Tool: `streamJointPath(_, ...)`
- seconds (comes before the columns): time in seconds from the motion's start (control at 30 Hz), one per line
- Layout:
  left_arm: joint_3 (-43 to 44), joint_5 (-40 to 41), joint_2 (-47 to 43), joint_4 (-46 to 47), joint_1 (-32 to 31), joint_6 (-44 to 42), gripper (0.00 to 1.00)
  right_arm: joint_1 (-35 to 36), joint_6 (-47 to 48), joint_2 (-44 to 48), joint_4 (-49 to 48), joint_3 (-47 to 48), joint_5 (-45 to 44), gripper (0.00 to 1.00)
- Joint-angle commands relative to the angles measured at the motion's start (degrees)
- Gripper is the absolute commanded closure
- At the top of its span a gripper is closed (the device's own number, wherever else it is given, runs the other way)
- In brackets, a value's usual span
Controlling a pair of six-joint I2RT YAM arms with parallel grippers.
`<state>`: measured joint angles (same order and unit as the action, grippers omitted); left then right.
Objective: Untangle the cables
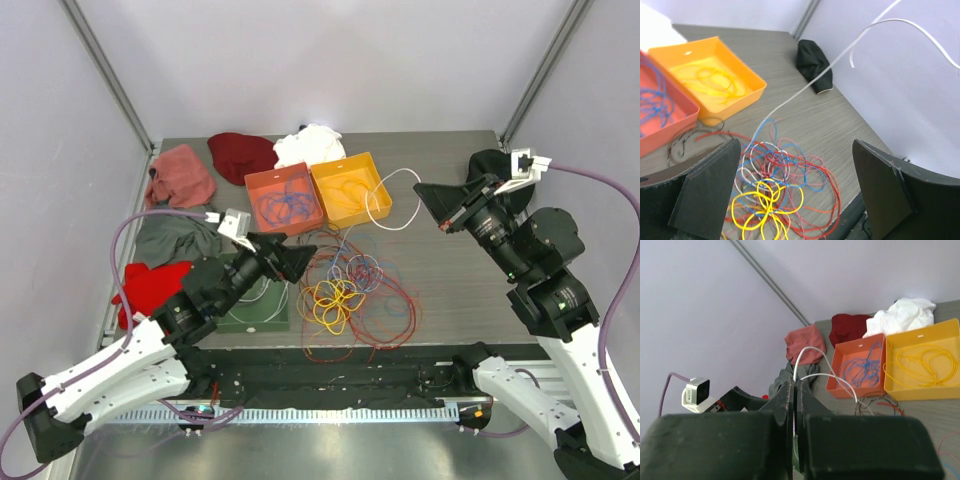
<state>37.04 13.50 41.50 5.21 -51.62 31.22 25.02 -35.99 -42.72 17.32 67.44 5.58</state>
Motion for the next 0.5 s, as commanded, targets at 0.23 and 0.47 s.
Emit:
streamJointPath(0.23,-4.9,-7.5,21.2,35.1,-0.2,-12.2,0.0,0.1,-5.7,2.7,1.1,0.5,7.8,0.99)
streamJointPath(0.47,1.4,-5.3,33.0,39.7,-0.2,-14.3,0.0,0.1,-7.9,3.5,2.0,3.7,11.1,0.99)
